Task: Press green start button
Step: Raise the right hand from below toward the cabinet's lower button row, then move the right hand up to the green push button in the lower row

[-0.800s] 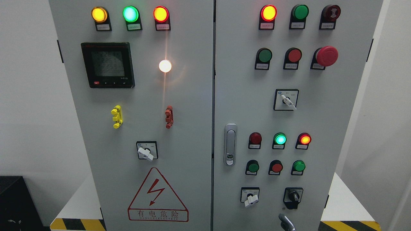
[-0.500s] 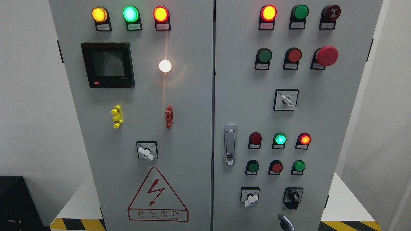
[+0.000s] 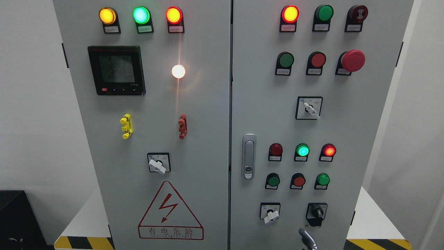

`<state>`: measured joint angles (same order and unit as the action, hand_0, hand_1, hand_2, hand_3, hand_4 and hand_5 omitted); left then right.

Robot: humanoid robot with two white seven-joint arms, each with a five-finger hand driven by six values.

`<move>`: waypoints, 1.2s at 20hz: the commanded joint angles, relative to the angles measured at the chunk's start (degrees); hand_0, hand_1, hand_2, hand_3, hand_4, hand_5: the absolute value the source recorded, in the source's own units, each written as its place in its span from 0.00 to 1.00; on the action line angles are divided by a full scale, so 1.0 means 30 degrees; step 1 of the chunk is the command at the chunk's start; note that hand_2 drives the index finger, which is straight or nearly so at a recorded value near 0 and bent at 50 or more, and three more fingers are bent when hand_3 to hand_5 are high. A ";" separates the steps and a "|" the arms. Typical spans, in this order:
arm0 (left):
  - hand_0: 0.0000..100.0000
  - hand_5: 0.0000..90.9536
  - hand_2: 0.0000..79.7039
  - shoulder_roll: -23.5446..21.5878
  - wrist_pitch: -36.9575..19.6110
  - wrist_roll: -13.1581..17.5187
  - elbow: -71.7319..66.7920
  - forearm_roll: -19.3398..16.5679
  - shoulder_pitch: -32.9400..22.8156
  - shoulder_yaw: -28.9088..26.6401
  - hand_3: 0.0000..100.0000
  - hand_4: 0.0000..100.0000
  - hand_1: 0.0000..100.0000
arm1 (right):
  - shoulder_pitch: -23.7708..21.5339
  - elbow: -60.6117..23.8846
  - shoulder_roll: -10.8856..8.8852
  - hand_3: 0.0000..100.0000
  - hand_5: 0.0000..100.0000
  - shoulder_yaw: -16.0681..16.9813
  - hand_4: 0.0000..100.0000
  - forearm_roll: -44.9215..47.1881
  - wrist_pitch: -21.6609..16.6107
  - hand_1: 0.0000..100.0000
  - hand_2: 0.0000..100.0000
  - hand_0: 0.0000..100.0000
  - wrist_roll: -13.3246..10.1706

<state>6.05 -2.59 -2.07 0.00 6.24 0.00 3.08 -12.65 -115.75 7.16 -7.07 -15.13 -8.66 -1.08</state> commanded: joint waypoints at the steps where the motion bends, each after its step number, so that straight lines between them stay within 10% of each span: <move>1: 0.12 0.00 0.00 0.0003 0.0013 0.0015 0.0527 0.0000 0.0439 0.0000 0.00 0.00 0.56 | 0.0728 0.0174 0.0016 0.57 0.51 0.0069 0.57 -0.4846 -0.0100 0.36 0.00 0.13 -0.0926; 5: 0.12 0.00 0.00 0.0003 0.0013 0.0015 0.0527 0.0000 0.0439 0.0000 0.00 0.00 0.56 | 0.1315 0.0642 0.0016 0.72 0.78 0.0246 0.74 -0.9157 -0.0568 0.37 0.00 0.28 -0.2275; 12: 0.12 0.00 0.00 0.0003 0.0013 0.0015 0.0527 0.0000 0.0439 0.0000 0.00 0.00 0.56 | 0.2603 0.1259 0.0046 0.88 0.97 0.0715 0.85 -1.4197 -0.1389 0.36 0.00 0.37 -0.3244; 24: 0.12 0.00 0.00 0.0003 0.0013 0.0015 0.0527 0.0000 0.0439 0.0000 0.00 0.00 0.56 | 0.4860 0.3483 0.0133 0.96 1.00 0.1271 0.91 -1.8541 -0.1185 0.34 0.00 0.40 -0.3479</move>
<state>6.06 -2.59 -2.07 0.00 6.24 0.00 3.08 -1.47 -110.09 7.34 -4.55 -65.85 -12.54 -11.47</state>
